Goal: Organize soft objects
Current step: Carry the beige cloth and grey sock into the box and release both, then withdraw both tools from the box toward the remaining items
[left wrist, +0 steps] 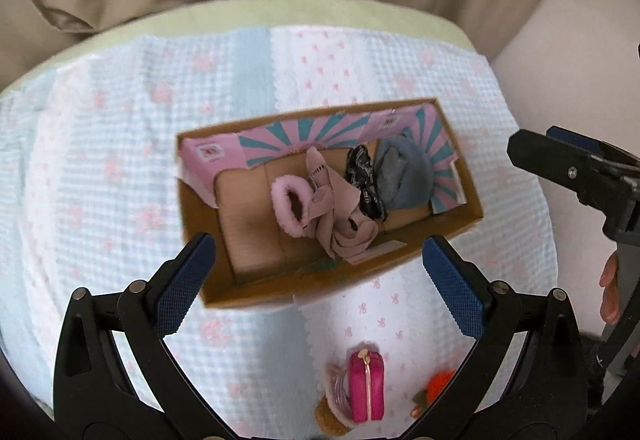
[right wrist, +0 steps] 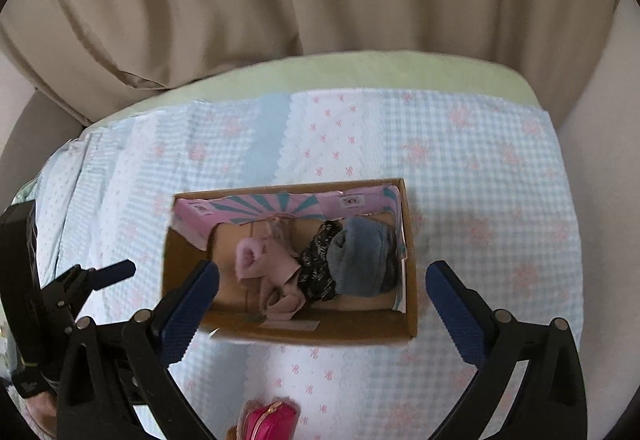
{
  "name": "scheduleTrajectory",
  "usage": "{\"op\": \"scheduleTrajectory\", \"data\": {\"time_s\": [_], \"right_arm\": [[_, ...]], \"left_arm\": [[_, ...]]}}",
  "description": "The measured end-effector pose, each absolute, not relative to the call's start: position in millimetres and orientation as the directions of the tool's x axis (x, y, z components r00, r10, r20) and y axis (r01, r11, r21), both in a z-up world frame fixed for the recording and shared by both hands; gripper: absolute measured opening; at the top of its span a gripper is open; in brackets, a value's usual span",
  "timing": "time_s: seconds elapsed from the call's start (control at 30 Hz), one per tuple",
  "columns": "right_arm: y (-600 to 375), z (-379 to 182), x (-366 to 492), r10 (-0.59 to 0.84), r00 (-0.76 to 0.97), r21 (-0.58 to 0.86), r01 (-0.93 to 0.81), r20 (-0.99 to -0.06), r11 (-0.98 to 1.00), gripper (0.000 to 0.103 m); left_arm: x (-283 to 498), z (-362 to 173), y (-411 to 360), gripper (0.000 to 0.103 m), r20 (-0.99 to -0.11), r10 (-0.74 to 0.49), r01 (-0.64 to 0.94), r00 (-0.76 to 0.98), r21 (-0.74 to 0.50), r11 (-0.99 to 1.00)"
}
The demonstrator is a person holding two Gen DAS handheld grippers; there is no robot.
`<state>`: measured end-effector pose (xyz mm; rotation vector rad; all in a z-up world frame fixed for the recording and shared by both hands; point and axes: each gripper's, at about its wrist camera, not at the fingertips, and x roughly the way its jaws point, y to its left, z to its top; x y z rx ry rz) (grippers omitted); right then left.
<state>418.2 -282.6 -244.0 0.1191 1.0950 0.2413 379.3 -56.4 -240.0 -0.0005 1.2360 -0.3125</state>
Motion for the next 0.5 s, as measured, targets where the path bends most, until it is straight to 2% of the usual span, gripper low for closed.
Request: {"op": "scheduleTrajectory", "data": {"time_s": [0.23, 0.5], "right_arm": [[-282, -192, 371, 0.259, 0.498, 0.214, -0.147, -0.827, 0.966, 0.103], [-280, -145, 298, 0.187, 0.585, 0.133, -0.134, -0.789, 0.982, 0.103]], "left_arm": [[337, -177, -40, 0.103, -0.897, -0.227, 0.216, 0.38, -0.153, 0.964], [266, -118, -17, 0.103, -0.849, -0.227, 0.184, 0.478, -0.155, 0.971]]}}
